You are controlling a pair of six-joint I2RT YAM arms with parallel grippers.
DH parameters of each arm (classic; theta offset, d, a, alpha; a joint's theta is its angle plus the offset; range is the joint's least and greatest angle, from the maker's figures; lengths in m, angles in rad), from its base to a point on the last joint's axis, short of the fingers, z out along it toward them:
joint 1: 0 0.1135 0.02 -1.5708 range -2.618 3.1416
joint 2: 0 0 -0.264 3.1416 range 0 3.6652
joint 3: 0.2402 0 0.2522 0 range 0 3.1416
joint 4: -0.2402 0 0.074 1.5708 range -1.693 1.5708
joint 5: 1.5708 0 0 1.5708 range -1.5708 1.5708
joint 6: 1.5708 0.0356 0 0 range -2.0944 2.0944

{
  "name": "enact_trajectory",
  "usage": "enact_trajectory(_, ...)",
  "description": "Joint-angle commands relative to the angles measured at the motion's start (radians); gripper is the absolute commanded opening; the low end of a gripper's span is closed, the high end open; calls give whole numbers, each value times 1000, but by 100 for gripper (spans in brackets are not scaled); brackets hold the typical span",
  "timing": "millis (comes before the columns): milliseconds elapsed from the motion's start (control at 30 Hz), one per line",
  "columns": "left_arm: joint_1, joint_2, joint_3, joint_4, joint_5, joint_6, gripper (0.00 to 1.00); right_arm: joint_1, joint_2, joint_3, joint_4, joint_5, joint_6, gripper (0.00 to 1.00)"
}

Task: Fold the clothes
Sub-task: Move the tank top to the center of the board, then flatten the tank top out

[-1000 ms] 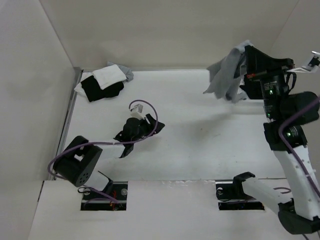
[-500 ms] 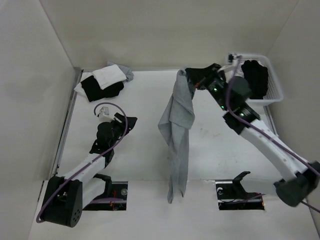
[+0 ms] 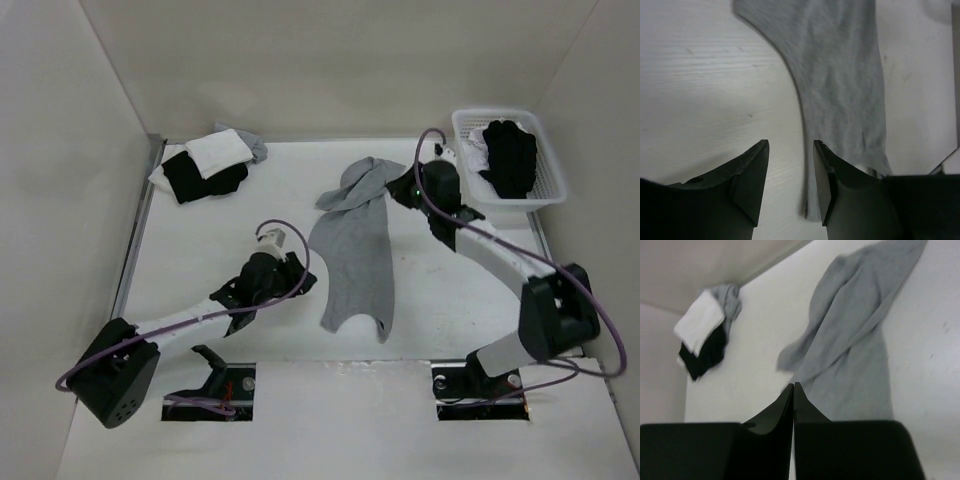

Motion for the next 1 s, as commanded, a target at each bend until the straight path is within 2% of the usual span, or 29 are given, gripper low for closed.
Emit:
enact_trajectory(0, -200, 10, 109, -174, -161, 120, 38, 104, -213, -219, 52, 93, -34, 0)
enact_trajectory(100, -311, 20, 150, -308, -290, 113, 43, 200, -410, -431, -31, 153, 6, 2)
enact_trajectory(200, -381, 26, 167, -417, -339, 71, 45, 314, -614, -546, -225, 247, 63, 23)
enact_trajectory(267, -407, 22, 160, -440, -333, 36, 47, 424, -766, -605, -420, 302, 162, 35)
enact_trajectory(400, -456, 55, 152, -429, -282, -33, 49, 657, -925, -642, -666, 333, 346, 44)
enact_trajectory(500, -489, 103, 149, -382, -279, -55, 50, 826, -940, -642, -740, 359, 433, 50)
enact_trajectory(633, -490, 170, 140, -301, -272, -84, 50, 950, -812, -619, -705, 353, 438, 58)
enact_trajectory(767, -489, 201, 138, -264, -281, -94, 48, 925, -686, -608, -663, 368, 405, 58)
enact_trajectory(867, -493, 223, 141, -254, -282, -99, 44, 886, -657, -607, -617, 379, 367, 58)
enact_trajectory(967, -493, 246, 144, -251, -276, -96, 36, 796, -630, -636, -514, 345, 293, 51)
